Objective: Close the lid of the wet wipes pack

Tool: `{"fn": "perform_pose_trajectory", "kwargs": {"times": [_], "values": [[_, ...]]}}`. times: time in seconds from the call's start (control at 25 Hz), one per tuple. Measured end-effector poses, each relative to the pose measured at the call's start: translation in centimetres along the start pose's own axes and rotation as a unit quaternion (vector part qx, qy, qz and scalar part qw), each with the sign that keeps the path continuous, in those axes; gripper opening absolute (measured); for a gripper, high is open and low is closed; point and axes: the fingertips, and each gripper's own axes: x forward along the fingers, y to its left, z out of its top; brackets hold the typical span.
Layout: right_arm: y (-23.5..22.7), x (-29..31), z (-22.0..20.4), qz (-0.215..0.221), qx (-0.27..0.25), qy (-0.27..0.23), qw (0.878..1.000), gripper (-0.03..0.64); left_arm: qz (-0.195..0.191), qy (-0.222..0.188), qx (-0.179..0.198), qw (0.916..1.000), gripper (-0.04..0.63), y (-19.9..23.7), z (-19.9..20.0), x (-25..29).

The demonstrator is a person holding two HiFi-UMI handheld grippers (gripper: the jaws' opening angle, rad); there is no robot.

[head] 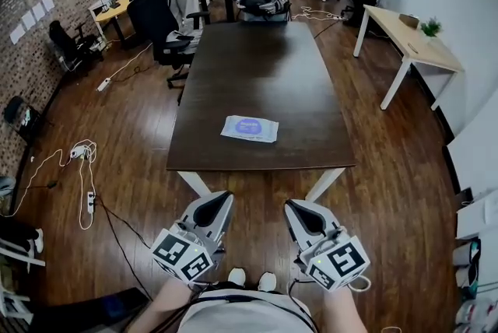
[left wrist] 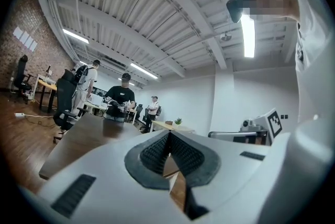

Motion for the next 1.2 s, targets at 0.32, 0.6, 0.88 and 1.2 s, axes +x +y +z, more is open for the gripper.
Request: {"fn": "perform_pose_trajectory", "kwargs": {"times": [0.32, 0.6, 0.88, 1.2], "values": [[2.0, 1.0, 0.5, -0.014, -0.012, -0.001, 1.000, 0.006, -0.021, -0.002, -0.003, 0.9998, 0.002, 1.0, 0.8, -0.8], [2.3, 0.9, 0.3, -0.025, -0.013, 0.000, 1.000, 0.006, -0.036, 0.000, -0.004, 0.9994, 0.002, 0.8, 0.6, -1.0], [3.2, 0.5, 0.2, -0.025, -0.017, 0.002, 1.000, 0.006, -0.041, 0.000, -0.005, 0.9992, 0.002, 0.4, 0.6, -1.7], [3.1, 0.0, 0.0, -0.025, -0.017, 0.002, 1.000, 0.006, -0.044, 0.001, -0.004, 0.9990, 0.002, -0.4, 0.4, -1.4]]}}
